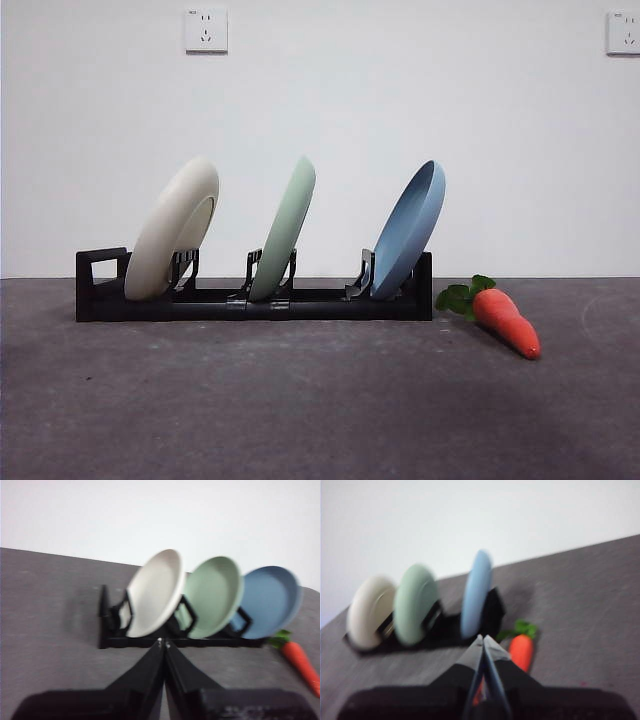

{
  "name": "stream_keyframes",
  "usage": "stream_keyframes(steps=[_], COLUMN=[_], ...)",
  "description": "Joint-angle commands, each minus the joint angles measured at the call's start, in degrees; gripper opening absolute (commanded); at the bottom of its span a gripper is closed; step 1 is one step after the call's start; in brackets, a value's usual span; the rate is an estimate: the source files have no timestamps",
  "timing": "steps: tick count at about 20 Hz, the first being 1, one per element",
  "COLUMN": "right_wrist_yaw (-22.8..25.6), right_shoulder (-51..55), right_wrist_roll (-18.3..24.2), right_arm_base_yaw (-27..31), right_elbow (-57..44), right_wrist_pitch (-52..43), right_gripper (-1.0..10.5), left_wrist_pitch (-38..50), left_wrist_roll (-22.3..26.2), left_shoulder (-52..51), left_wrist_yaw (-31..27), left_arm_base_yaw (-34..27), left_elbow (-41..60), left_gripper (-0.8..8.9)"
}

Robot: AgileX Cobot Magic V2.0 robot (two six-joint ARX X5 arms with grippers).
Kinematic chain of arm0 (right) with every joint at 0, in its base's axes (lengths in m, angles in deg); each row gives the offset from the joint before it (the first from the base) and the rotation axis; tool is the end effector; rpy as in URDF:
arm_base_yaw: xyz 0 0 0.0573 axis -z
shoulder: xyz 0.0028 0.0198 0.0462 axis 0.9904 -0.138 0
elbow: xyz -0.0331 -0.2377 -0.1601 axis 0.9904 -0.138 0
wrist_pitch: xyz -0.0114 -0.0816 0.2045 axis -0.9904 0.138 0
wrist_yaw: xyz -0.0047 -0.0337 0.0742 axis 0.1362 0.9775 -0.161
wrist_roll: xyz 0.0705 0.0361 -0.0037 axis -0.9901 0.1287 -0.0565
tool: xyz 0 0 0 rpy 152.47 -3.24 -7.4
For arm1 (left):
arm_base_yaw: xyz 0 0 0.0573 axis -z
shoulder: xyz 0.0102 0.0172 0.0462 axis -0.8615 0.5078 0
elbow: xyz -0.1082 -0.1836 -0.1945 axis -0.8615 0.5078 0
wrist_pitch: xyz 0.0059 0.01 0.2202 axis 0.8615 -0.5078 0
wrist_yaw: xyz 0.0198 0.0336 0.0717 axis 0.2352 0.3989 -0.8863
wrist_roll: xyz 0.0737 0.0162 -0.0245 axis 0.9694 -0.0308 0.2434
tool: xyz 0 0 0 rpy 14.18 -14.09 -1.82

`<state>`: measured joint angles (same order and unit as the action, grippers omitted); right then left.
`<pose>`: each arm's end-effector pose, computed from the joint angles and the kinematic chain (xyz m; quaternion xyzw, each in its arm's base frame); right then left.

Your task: Take the green plate from the plate rack,put the plate on the table,take the carrot from the table,put the carrot in the plate

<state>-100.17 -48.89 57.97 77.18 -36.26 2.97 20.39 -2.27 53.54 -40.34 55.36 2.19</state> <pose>0.0667 0.0208 0.2617 0.1230 0.0829 0.1501 0.9775 0.0552 -0.0161 0.2562 -0.1169 0.0786 -0.1125 0.9836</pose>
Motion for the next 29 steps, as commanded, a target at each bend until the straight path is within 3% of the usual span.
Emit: stream_keyframes(steps=[1, 11, 14, 18, 19, 20, 21, 22, 23, 29], right_wrist_yaw=[-4.87, -17.18, -18.14, -17.79, -17.57, -17.29, -15.98, -14.47, -13.09, -13.20], right_shoulder=[-5.14, -20.50, -23.10, -24.63, -24.76, -25.03, -25.20, -25.33, -25.33, -25.38], right_wrist_roll=[6.36, 19.85, 22.08, 22.23, 22.21, 22.18, 22.16, 22.14, 21.94, 21.94], right_arm_base_yaw=[-0.11, -0.11, -0.17, -0.15, -0.15, -0.15, -0.15, -0.15, -0.15, -0.15], right_elbow=[6.51, 25.51, 28.04, 28.35, 28.35, 28.35, 28.35, 28.35, 28.35, 28.35], right_wrist_pitch=[5.81, 28.76, 33.77, 34.88, 34.86, 34.82, 34.82, 34.82, 34.82, 34.75], right_gripper=[-0.1, -0.1, -0.1, 0.1, 0.3, 1.4, 3.4, 5.1, 6.2, 6.3], left_wrist_pitch=[-2.08, -15.13, -19.34, -20.59, -20.63, -20.63, -20.61, -20.57, -20.57, -20.52], left_wrist_roll=[2.10, 10.88, 13.55, 13.53, 13.46, 13.11, 12.55, 11.98, 11.93, 10.54], left_shoulder=[3.50, 14.60, 16.85, 18.21, 18.34, 18.40, 18.40, 18.43, 18.43, 18.78], left_wrist_yaw=[4.81, 21.27, 23.10, 22.69, 22.64, 22.60, 22.58, 22.53, 22.51, 22.58], left_arm_base_yaw=[-0.11, -0.09, -0.09, -0.09, -0.09, -0.09, -0.09, -0.09, -0.09, -0.04], left_elbow=[-4.13, -17.16, -19.98, -21.62, -21.77, -21.84, -21.86, -21.86, -21.86, -21.94], left_gripper=[-0.07, -0.07, -0.07, 0.10, 0.41, 1.66, 3.79, 5.27, 5.64, 5.64])
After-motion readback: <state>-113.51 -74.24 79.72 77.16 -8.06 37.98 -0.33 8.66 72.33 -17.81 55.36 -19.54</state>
